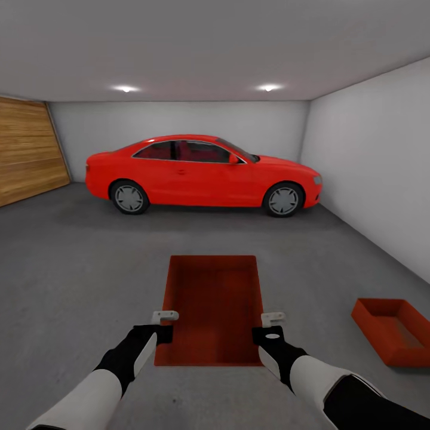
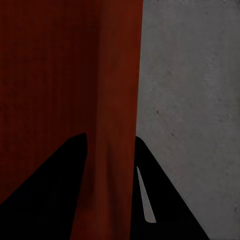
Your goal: Move the two storage containers from the living room to the garage. In the garage, place one container on the floor and stack the other container on top of it (either order is fine).
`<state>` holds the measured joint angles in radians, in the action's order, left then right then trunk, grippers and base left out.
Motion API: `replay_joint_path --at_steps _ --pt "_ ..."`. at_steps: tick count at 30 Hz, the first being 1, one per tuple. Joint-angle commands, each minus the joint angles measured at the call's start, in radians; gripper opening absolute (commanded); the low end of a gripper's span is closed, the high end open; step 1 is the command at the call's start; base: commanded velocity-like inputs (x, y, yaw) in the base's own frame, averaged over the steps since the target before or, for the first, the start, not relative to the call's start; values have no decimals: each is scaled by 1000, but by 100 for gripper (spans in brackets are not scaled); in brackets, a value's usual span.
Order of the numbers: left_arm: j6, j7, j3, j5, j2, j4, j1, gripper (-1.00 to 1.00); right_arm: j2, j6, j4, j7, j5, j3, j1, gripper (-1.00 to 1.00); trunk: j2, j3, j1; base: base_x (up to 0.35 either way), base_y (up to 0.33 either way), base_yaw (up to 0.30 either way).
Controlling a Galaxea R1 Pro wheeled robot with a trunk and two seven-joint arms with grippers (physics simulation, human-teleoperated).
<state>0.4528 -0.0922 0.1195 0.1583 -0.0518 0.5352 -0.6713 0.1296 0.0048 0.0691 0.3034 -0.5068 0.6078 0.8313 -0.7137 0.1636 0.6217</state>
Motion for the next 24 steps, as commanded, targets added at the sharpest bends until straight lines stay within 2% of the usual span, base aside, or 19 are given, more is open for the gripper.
replay_joint_path --at_steps 1,17,24 --pt "-39 -14 -1 -29 -8 3 -1 -100 1 -2 -4 100 -26 10 1 -100 -1 2 1 322 0 0" --pt "-39 -14 -1 -29 -8 3 -1 -100 1 -2 -5 100 -26 10 1 -100 -1 2 1 322 0 -3" --pt "-39 -14 -1 -28 -8 3 -1 -100 2 -2 -5 102 -26 10 1 -100 -1 2 1 322 0 -263"
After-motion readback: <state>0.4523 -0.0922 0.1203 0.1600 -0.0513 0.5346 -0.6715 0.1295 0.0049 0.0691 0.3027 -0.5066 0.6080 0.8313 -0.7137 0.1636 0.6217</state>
